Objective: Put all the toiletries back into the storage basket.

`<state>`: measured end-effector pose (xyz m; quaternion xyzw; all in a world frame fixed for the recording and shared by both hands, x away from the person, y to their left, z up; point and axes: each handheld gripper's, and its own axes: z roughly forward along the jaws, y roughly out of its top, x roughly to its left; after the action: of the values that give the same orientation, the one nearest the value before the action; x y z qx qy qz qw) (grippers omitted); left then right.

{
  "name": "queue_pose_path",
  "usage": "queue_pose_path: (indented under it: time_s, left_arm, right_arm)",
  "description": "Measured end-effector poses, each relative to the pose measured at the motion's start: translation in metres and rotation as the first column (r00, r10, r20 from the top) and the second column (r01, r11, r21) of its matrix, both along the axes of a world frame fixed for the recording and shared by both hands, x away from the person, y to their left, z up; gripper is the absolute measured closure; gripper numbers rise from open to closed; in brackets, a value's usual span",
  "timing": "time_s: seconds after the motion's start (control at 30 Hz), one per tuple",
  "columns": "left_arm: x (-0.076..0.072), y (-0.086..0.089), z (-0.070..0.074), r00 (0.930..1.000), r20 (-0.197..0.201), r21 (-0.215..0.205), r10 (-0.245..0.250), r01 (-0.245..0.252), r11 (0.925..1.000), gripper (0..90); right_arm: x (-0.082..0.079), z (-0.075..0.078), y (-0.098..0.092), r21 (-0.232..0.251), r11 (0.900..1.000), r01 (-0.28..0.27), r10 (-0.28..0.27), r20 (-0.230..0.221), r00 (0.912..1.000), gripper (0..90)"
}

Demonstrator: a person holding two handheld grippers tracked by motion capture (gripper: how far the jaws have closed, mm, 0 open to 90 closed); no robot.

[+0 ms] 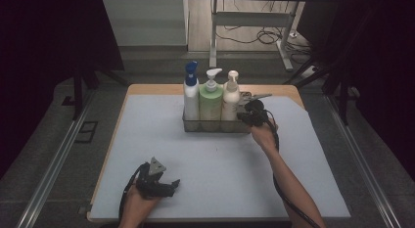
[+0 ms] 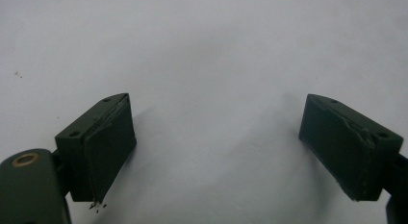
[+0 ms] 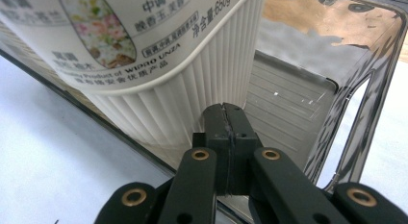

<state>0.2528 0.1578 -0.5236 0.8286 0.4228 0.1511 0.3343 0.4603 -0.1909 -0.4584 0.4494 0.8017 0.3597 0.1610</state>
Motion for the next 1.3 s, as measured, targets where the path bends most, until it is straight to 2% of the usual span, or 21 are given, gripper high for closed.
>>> queue_pose_path:
  time_s: [0.23,0.47,0.83,1.3]
  left_arm:
    - [0.000,0.000,0.000,1.0000,0.000,0.000,0.000,0.000,1.0000,11.9]
    - [0.000,0.000,0.000,1.0000,0.000,0.000,0.000,0.000,1.0000,11.9]
    - [0.000,0.000,0.000,1.0000,0.000,0.000,0.000,0.000,1.0000,11.9]
    - [0.000,0.000,0.000,1.0000,0.001,0.000,0.000,0.000,1.0000,11.9]
  right_arm:
    - [0.001,-0.001,-0.001,0.004,1.000,0.001,-0.001,0.000,1.0000,89.1]
    - [0.000,-0.003,-0.004,0.013,1.000,0.005,-0.005,0.000,1.0000,82.9]
    - [-0.004,0.001,-0.008,-0.002,1.000,-0.002,0.002,0.012,0.9999,76.4]
    - [-0.013,0.013,-0.019,-0.017,1.000,0.007,-0.006,0.042,0.9991,60.1]
